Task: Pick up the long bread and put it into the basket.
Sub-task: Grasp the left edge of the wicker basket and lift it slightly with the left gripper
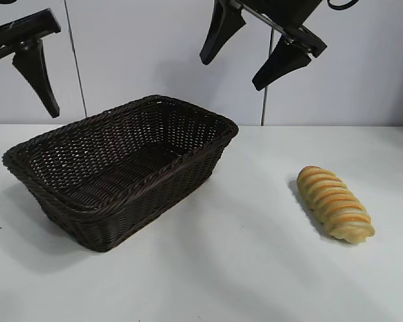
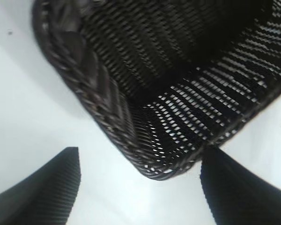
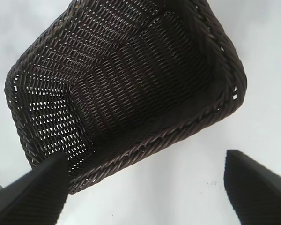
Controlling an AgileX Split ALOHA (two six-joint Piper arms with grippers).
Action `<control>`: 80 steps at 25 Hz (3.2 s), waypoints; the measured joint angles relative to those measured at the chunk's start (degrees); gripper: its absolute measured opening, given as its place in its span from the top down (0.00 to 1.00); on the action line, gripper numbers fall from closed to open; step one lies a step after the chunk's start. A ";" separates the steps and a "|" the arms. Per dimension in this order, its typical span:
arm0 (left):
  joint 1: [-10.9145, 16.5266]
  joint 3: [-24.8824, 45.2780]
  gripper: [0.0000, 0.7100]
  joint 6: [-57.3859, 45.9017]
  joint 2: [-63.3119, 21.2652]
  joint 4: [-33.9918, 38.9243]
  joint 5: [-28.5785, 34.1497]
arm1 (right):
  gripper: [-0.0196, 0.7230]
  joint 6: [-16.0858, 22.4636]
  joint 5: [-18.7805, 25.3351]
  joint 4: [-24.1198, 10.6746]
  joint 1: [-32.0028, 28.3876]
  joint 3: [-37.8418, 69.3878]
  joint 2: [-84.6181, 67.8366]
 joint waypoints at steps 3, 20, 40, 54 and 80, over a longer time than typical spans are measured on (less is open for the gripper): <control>0.00 1.15 0.26 -2.53 0.00 -0.81 -2.08 | 0.11 0.00 0.00 0.00 0.00 0.00 0.00; -0.32 6.27 0.26 -1.91 0.00 -5.41 -13.31 | 0.11 0.00 0.00 -0.01 0.00 0.00 0.00; -0.32 6.27 0.26 3.17 12.66 -8.35 -18.98 | 0.11 0.00 0.00 -0.01 0.00 0.00 0.00; -0.32 6.27 0.37 4.19 12.99 -8.73 -21.76 | 0.11 0.00 0.00 -0.01 0.00 0.00 0.00; -0.36 6.27 0.86 1.81 12.99 -9.32 -21.52 | 0.11 0.00 -0.05 -0.01 0.00 0.00 0.00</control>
